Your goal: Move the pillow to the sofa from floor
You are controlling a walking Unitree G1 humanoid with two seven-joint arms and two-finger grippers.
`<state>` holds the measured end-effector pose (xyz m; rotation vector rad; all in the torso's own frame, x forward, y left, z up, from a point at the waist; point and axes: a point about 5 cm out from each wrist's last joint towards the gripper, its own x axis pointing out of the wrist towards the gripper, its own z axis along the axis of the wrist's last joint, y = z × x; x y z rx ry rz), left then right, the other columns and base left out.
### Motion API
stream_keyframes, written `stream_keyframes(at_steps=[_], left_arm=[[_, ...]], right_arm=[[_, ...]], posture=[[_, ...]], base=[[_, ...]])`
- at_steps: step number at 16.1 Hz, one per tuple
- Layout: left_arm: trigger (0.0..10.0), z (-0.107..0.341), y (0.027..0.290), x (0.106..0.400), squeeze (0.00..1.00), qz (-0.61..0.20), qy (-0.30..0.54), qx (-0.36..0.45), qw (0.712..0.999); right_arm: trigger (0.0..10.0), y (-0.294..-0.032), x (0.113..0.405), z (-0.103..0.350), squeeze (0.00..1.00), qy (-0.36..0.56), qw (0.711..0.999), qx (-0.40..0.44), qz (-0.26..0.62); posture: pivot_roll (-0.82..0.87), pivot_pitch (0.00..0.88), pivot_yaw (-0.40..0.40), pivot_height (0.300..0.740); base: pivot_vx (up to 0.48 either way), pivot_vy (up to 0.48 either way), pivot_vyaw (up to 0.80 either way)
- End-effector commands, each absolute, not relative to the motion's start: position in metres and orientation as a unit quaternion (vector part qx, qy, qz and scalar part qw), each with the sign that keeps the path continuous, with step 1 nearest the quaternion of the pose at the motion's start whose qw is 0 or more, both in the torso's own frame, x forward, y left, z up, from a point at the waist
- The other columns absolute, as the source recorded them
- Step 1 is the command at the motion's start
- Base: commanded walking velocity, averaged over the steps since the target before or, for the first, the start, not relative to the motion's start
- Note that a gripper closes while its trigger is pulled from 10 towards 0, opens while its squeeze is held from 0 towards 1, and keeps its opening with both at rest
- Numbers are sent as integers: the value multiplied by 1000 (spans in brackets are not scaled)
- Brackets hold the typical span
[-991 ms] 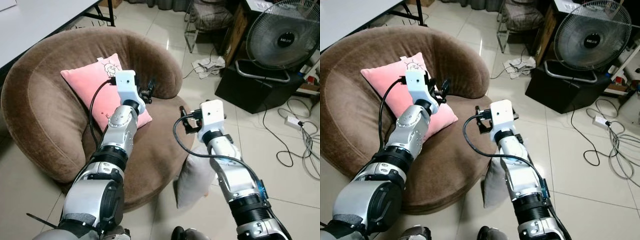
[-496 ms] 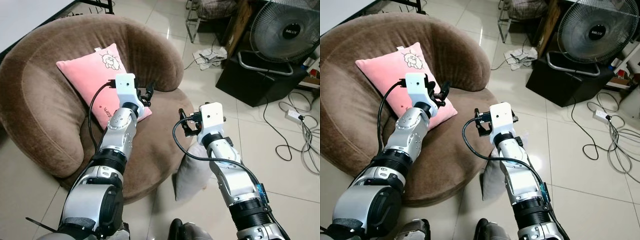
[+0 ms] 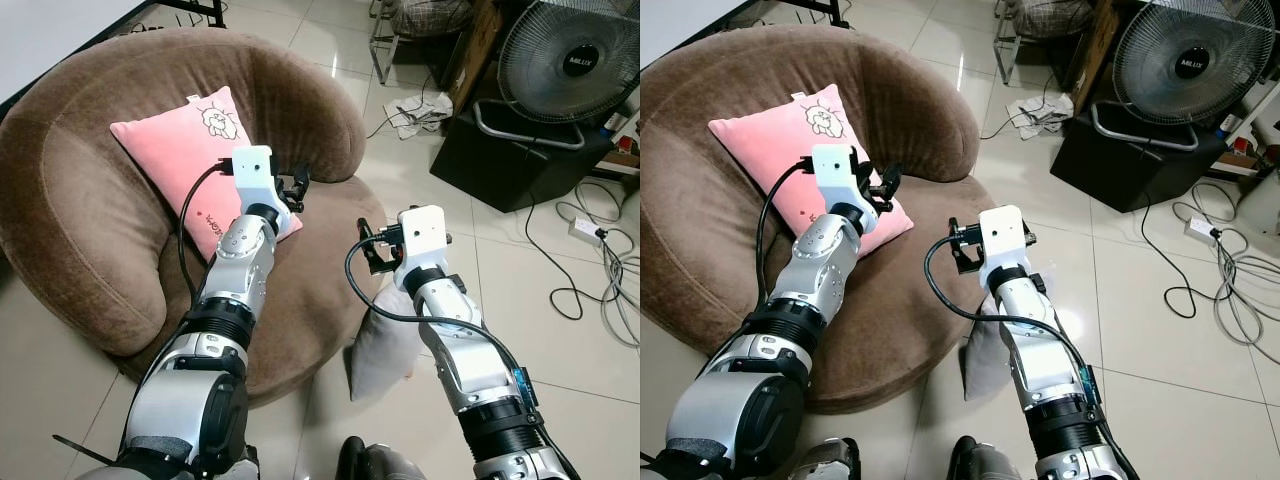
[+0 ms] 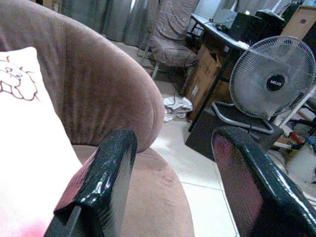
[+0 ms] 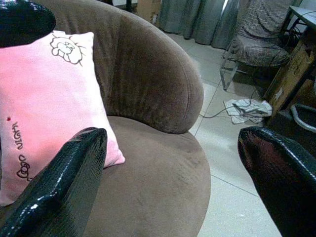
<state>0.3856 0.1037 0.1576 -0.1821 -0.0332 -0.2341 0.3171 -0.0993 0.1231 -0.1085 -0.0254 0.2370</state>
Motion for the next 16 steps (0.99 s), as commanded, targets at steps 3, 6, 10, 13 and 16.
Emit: stream_keyframes(at_steps=[3, 6, 10, 13, 16], left_arm=[[10000, 158, 100, 385, 0, -120, -17, -91, 989], [10000, 160, 99, 385, 0, -122, -19, -101, 987], [10000, 160, 98, 386, 0, -125, -17, -105, 987], [10000, 161, 97, 386, 0, -125, -19, -105, 986], [10000, 163, 97, 386, 0, -125, -21, -118, 985]], right_arm=[[10000, -102, 318, 125, 0, -14, 991, -57, 116], [10000, -100, 319, 125, 0, -14, 991, -57, 119], [10000, -100, 319, 126, 0, -14, 991, -57, 117], [10000, -100, 319, 125, 0, -14, 992, -57, 115], [10000, -100, 320, 125, 0, -14, 992, -58, 114]], posture=[[58, 203, -91, 740], [57, 198, -89, 740], [55, 199, -84, 740], [53, 197, -82, 740], [53, 196, -80, 740]], base=[[0, 0, 0], [0, 0, 0], [0, 0, 0], [0, 0, 0], [0, 0, 0]])
